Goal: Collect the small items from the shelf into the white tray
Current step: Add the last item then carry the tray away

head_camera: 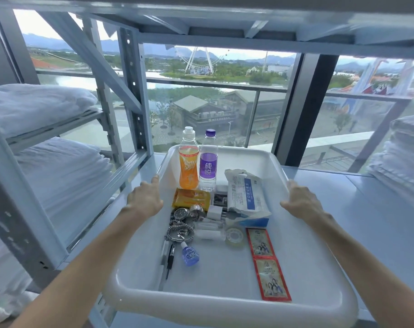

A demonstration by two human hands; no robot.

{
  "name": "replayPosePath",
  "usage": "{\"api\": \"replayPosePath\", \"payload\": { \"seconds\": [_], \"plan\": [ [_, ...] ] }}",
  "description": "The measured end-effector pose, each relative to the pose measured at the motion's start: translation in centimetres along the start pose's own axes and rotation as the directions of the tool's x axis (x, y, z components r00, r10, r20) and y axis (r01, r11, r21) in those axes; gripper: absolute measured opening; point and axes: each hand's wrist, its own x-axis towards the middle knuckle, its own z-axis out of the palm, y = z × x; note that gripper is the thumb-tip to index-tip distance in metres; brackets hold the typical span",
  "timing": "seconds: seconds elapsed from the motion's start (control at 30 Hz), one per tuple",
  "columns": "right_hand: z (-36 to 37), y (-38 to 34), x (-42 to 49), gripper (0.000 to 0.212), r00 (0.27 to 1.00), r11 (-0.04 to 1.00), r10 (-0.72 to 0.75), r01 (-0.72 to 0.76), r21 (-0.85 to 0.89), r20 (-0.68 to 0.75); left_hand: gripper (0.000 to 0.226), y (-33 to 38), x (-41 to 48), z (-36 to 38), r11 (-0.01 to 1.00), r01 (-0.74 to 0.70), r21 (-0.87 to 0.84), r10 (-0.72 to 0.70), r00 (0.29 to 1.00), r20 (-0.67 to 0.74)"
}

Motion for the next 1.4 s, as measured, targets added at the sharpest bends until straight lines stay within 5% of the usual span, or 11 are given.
{"api": "replayPosePath", "payload": {
  "seconds": [0.67, 1.4],
  "plan": [
    [-2.5, 6.0, -9.3, 0.053, 0.993, 0.998, 0.059, -0.059, -0.004, 0.105, 0.049, 1.5, -11.7, -0.3, 0.982, 0.181, 0.043, -0.180, 0.983, -0.030],
    [-5.0, 12.0, -17.7, 0.042, 0.885, 0.901, -0.432, 0.416, 0.122, 0.172, 0.033, 3.9, -40.1, -1.2, 0.835, 0.522, -0.175, -0.542, 0.836, -0.090]
  ]
}}
